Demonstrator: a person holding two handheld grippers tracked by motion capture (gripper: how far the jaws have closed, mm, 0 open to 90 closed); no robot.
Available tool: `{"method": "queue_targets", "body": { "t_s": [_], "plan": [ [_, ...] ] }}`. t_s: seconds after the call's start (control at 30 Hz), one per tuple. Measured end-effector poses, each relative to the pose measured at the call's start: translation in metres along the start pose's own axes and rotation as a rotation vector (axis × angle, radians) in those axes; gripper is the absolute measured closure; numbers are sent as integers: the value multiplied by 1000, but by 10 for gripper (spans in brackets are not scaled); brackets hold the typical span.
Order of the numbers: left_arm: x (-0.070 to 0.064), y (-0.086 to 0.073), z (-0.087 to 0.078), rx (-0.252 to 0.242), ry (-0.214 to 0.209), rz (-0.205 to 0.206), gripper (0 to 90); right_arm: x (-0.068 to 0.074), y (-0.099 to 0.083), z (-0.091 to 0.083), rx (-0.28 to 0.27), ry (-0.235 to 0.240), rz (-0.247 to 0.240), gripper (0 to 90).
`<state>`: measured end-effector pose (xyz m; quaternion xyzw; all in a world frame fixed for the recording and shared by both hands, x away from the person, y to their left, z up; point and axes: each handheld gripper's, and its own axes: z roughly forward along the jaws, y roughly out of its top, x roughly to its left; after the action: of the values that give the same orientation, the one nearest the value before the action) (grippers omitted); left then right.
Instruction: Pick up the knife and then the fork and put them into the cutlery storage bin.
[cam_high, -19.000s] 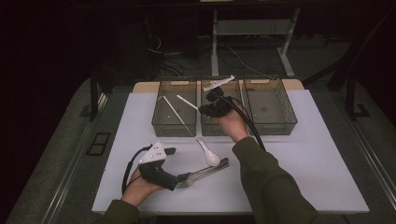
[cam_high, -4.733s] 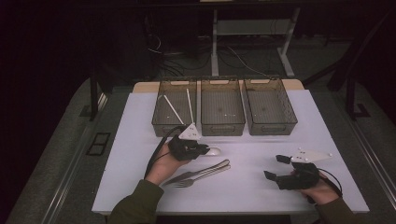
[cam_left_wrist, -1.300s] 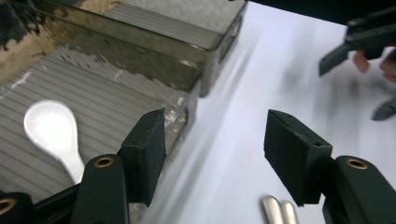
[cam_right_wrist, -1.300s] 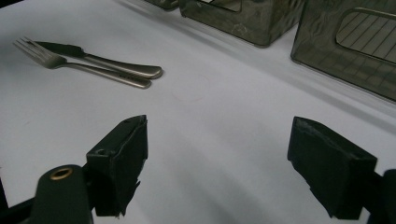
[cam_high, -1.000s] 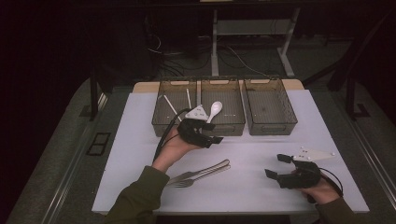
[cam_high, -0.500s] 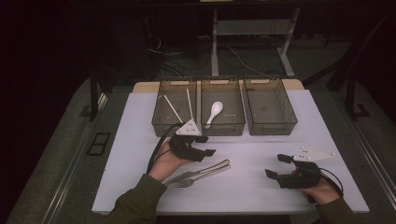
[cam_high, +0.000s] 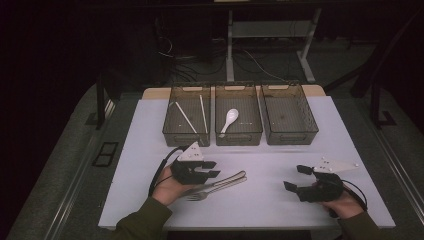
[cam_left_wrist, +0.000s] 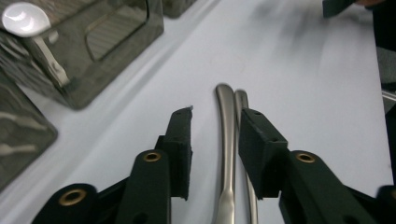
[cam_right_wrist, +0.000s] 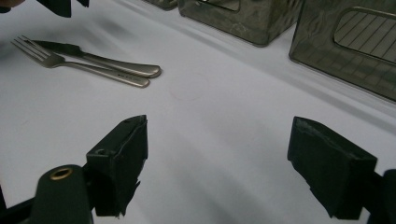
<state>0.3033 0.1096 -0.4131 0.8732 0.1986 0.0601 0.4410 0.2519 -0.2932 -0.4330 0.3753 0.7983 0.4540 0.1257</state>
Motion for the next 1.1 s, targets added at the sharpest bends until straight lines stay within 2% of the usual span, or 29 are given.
{"method": "queue_targets", "body": {
  "t_s": [0.1,0.23,0.37,0.43,0.57,0.83,0.87,0.97,1.1],
  "plan": [
    [-1,-5,3,19,-20,-1,684,0,0,0,-1,0,1,199],
    [-5,-10,13,68,-37,15,712,0,0,0,-1,-1,-2,199],
    [-6,-12,18,107,-37,35,731,0,0,0,0,-2,-4,199],
    [-5,-13,19,118,-39,29,738,0,0,0,0,-3,-4,199],
    [-4,-15,21,123,-45,19,748,0,0,0,1,-1,-5,199],
    [-4,-18,28,171,-51,44,764,0,0,0,1,-1,-6,199],
    [-5,-19,29,170,-44,38,765,0,0,0,1,-1,-6,199],
    [-5,-19,29,172,-27,55,772,0,0,0,1,-1,-5,199],
    [-2,-20,29,166,-38,57,770,0,0,0,2,0,-6,199]
  ]
}}
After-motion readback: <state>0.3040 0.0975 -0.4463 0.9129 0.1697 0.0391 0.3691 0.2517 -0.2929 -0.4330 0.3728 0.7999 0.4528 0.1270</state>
